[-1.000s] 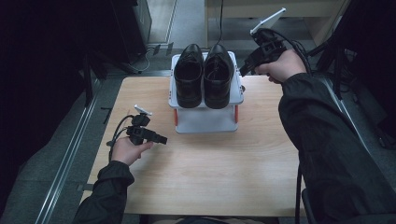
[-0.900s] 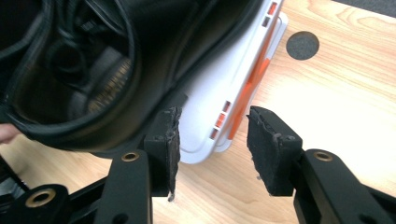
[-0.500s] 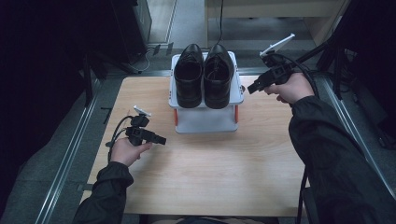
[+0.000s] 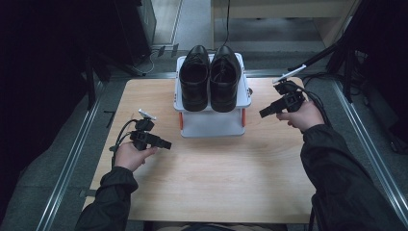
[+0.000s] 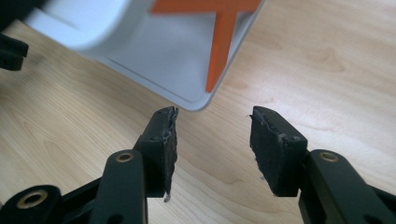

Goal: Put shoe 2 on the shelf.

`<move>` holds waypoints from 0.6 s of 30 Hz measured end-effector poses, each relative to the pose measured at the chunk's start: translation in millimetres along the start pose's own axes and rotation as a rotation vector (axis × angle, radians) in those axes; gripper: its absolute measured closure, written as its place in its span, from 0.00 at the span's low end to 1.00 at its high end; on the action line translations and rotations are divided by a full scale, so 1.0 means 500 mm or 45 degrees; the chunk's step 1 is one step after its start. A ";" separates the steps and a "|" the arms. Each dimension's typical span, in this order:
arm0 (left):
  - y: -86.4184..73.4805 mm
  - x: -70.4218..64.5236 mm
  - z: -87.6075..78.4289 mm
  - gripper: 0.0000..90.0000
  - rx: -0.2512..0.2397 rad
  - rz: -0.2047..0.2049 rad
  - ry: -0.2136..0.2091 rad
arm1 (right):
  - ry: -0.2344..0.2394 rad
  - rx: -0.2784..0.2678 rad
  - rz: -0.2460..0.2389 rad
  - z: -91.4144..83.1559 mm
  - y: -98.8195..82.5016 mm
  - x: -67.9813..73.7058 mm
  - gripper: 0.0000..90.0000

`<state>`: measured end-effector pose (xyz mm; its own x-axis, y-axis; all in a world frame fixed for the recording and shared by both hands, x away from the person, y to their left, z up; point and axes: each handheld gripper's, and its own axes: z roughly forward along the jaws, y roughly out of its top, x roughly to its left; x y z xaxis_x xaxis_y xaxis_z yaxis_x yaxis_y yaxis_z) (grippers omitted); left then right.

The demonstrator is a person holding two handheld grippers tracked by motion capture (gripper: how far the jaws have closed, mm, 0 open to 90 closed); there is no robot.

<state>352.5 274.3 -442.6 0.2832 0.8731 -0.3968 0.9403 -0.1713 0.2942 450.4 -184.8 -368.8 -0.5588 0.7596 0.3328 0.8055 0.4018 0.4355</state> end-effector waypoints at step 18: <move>0.005 -0.003 0.010 0.57 0.014 0.022 0.009 | 0.083 -0.001 -0.009 0.087 -0.097 -0.007 0.58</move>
<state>355.3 270.2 -445.7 0.2981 0.8733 -0.3853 0.9373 -0.1914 0.2913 421.7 -184.5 -427.4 -0.5763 0.7217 0.3835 0.8013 0.4066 0.4389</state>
